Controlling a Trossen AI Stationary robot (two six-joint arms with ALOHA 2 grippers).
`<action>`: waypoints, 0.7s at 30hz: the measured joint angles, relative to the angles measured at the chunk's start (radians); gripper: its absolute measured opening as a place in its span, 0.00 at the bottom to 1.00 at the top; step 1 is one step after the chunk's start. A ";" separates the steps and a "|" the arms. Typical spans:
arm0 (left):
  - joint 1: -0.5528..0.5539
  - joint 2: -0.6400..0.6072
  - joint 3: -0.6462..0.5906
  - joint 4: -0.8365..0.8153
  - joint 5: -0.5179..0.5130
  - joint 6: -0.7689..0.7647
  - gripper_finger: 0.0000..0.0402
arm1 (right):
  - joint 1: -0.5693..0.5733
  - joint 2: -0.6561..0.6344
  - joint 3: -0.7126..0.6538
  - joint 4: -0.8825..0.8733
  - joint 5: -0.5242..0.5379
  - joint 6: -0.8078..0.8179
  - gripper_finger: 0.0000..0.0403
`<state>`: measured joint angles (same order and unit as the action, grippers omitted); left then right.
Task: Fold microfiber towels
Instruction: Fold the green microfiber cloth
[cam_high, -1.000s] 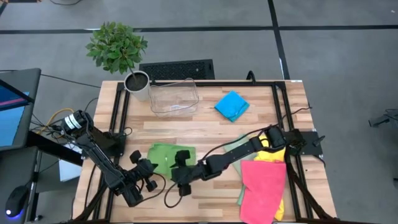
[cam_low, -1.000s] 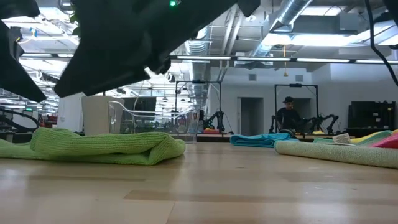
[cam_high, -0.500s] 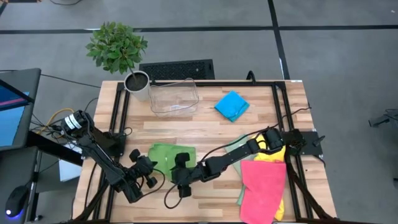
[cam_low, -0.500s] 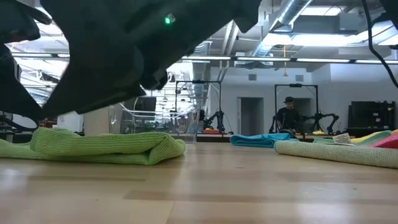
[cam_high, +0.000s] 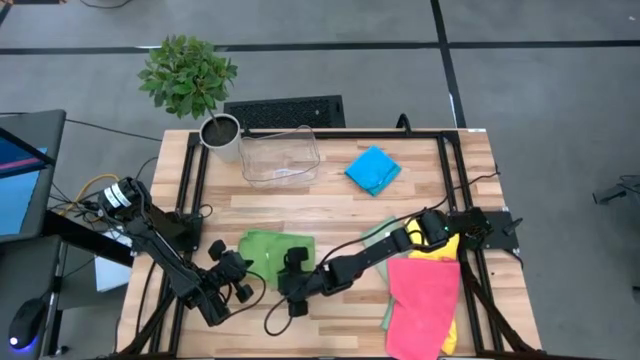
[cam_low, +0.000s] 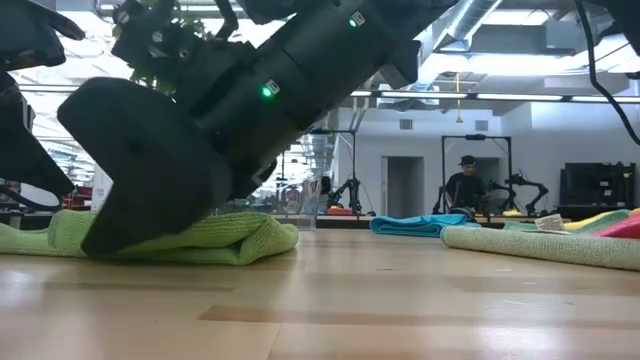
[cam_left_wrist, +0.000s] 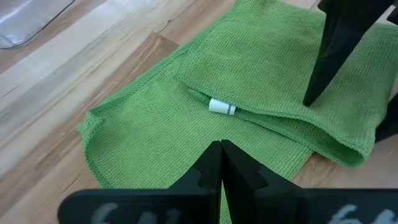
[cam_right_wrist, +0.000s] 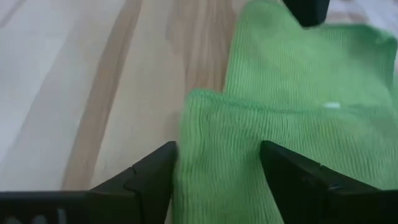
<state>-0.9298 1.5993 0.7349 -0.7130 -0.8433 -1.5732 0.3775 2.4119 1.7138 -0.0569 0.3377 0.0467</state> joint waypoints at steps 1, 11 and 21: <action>0.000 0.000 0.000 0.004 0.000 0.000 0.00 | 0.000 0.000 0.000 -0.007 0.006 0.006 0.59; 0.000 0.000 0.000 0.025 -0.010 0.000 0.00 | -0.005 -0.012 0.000 -0.027 0.028 0.007 0.12; 0.000 0.006 -0.039 0.122 -0.002 0.017 0.00 | -0.006 -0.012 0.000 -0.054 0.057 0.053 0.15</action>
<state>-0.9298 1.6054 0.6955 -0.5910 -0.8448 -1.5558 0.3717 2.3999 1.7138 -0.1114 0.3946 0.0994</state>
